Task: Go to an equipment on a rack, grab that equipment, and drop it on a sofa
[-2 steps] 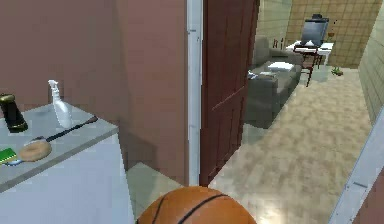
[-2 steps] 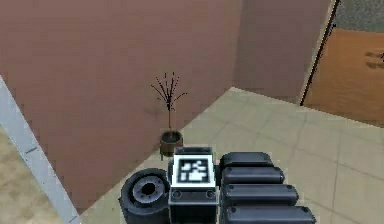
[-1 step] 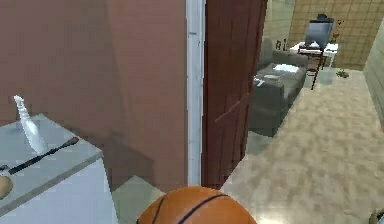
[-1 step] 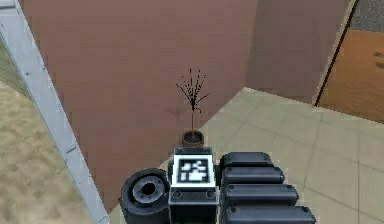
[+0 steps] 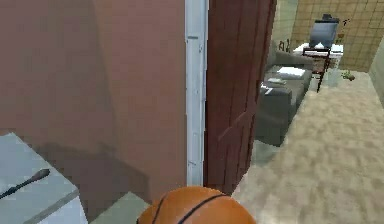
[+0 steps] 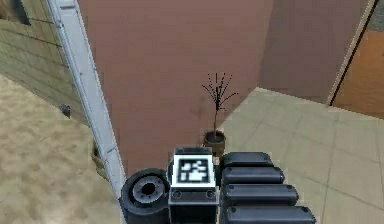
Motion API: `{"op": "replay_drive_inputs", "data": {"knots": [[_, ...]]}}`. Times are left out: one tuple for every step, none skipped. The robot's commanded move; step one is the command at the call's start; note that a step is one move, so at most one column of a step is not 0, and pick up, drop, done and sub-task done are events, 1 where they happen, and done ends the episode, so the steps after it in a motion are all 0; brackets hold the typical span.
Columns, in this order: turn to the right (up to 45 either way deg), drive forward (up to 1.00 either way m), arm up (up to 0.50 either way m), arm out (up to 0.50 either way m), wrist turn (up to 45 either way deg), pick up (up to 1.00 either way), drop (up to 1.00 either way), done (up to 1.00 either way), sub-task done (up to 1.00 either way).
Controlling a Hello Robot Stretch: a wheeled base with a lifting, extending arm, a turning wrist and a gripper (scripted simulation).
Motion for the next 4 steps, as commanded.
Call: {"op": "replay_drive_inputs", "data": {"knots": [[36.0,0.0,0.0,0.0,0.0,0.0,0.0,0.0,0.0],[0.0,1.0,0.0,0.0,0.0,0.0,0.0,0.0,0.0],[0.0,1.0,0.0,0.0,0.0,0.0,0.0,0.0,0.0],[0.0,1.0,0.0,0.0,0.0,0.0,0.0,0.0,0.0]]}}
